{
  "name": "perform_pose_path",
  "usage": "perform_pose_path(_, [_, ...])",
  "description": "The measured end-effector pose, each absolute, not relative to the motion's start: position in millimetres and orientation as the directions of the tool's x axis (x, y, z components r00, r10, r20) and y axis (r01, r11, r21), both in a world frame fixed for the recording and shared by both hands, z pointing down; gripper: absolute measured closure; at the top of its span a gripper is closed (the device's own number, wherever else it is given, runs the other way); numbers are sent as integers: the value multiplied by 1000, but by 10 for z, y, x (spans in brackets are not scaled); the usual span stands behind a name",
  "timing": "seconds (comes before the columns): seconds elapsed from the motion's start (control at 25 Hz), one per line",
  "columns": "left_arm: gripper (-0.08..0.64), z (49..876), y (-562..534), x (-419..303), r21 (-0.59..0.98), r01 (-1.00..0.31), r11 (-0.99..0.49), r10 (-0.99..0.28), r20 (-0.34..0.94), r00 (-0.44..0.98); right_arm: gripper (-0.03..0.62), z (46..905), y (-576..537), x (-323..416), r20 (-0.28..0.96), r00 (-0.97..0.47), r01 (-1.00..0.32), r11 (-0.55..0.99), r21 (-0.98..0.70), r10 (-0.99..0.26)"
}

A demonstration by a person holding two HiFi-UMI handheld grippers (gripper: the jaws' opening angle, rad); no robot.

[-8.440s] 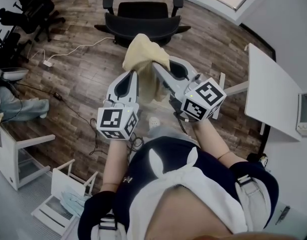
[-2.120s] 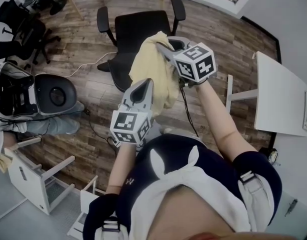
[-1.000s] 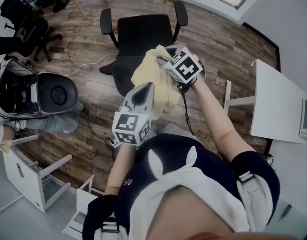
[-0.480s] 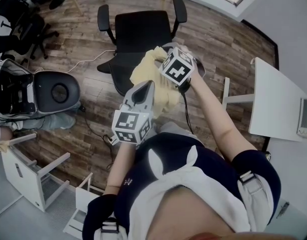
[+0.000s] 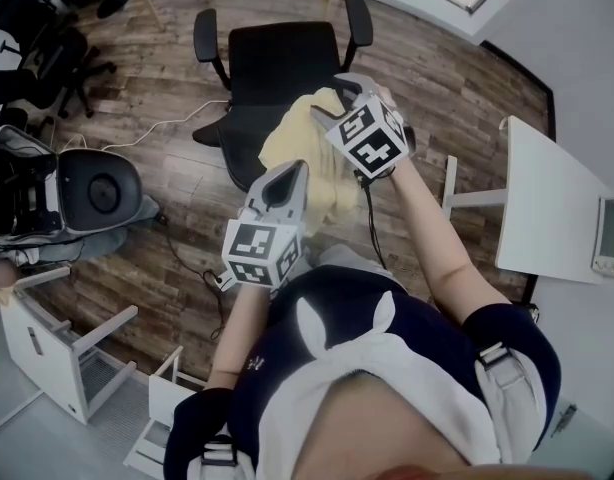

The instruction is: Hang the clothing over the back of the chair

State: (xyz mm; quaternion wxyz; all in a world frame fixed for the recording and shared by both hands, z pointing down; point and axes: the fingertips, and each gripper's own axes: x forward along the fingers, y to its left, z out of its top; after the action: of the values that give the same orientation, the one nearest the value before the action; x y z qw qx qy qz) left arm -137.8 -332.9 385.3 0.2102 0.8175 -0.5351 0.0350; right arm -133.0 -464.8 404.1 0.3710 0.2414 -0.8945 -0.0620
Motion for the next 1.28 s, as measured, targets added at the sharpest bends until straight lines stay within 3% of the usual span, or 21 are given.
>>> perform_pose_path(0.2, [554, 3864, -3326, -1391, 306, -892, -334, -862, 284, 420, 347, 3629, -4493, -1345, 493, -717, -445, 868, 220, -492])
perform_pose_path(0.24, [554, 3867, -3321, -1387, 304, -893, -332, -863, 285, 418, 390, 3588, -4434, -1338, 477, -731, -444, 871, 212, -488])
perform_pose_path(0.4, [554, 3845, -3311, -1397, 300, -895, -329, -866, 282, 413, 462, 3513, -4198, -1339, 441, -765, -430, 882, 194, -470])
perform_pose_path(0.56, [554, 3834, -3288, -1404, 299, -896, -327, -868, 279, 410, 591, 3479, -3967, -1337, 377, -811, -414, 895, 168, -446])
perform_pose_path(0.92, [554, 3826, -3269, -1376, 291, -903, -318, -879, 268, 395, 592, 3434, -3578, -1241, 249, -895, -364, 928, 76, -371])
perform_pose_path(1.28, [554, 3760, -3058, -1381, 277, -909, -310, -895, 237, 377, 594, 3470, -3260, -1255, 224, -913, -336, 940, 64, -341])
